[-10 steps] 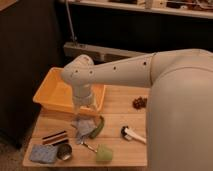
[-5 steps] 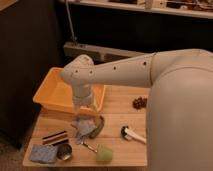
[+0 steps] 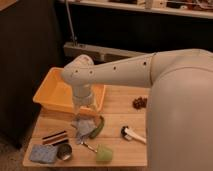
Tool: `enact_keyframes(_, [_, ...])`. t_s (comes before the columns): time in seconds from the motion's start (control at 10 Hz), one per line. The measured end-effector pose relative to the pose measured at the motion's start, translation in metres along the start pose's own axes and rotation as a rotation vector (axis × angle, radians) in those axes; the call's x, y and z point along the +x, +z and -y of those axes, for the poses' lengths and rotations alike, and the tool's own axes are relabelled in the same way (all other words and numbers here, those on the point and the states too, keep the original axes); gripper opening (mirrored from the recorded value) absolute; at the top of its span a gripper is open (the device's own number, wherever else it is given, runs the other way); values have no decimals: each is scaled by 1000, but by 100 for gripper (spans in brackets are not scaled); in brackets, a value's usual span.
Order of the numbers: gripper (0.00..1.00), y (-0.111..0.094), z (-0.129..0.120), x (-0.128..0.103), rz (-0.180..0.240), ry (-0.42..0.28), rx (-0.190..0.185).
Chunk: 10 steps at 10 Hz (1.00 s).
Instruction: Place banana in tray
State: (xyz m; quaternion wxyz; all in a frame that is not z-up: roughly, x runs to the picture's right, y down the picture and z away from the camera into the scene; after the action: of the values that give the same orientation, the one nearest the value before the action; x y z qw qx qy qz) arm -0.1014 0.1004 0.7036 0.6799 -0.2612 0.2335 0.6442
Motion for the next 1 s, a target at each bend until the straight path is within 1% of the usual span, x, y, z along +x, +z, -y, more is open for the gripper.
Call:
enact_keyframes(0.4, [65, 0, 1, 0, 0, 1, 1])
enact_keyframes(0.5, [65, -2, 3, 0, 5, 14, 0])
enact_keyframes(0.6, [65, -6, 14, -2, 14, 37, 1])
enact_keyframes(0.7, [65, -11, 31, -3, 25, 65, 6])
enact_keyframes(0.8, [65, -18, 50, -2, 39, 98, 5])
enact_keyframes(1.0, [65, -31, 98, 9, 66, 174, 8])
